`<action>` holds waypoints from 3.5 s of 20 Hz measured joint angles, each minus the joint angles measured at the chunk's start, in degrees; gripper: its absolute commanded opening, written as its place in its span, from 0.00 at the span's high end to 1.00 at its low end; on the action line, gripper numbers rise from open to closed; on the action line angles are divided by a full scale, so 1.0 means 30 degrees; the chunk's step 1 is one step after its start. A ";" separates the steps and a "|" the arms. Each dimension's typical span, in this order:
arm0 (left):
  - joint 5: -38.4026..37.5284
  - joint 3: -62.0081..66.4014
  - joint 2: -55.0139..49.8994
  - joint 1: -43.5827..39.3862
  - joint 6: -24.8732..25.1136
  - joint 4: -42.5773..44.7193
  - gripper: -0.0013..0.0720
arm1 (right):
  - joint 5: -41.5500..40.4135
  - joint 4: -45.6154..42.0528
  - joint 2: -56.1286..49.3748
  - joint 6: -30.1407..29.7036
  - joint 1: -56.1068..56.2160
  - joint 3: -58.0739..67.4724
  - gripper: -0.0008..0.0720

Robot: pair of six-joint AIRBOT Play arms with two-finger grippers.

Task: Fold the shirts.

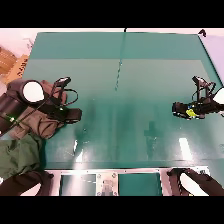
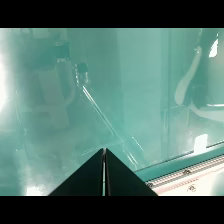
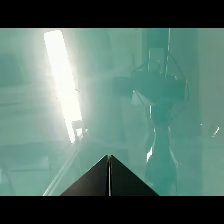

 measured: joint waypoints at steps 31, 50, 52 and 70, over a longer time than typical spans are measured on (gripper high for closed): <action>0.8327 0.0000 -0.3191 0.5872 0.1348 1.1672 0.01 | -0.0954 -0.0146 0.0000 0.0000 0.0000 -0.0007 0.97; 0.6870 1.1803 -0.8976 0.6411 0.5901 0.7832 0.95 | -0.1341 -0.0160 0.0000 0.0000 0.0000 0.0590 0.97; 0.5238 1.3937 -0.8167 0.5122 0.6455 0.6178 0.95 | -0.1341 -0.0182 0.0000 -0.0007 0.0000 0.1129 0.97; -0.1603 1.3427 -0.9435 -0.0350 0.5523 -0.1056 0.01 | 0.0291 0.2674 -0.0423 -0.0015 0.0000 0.3257 0.49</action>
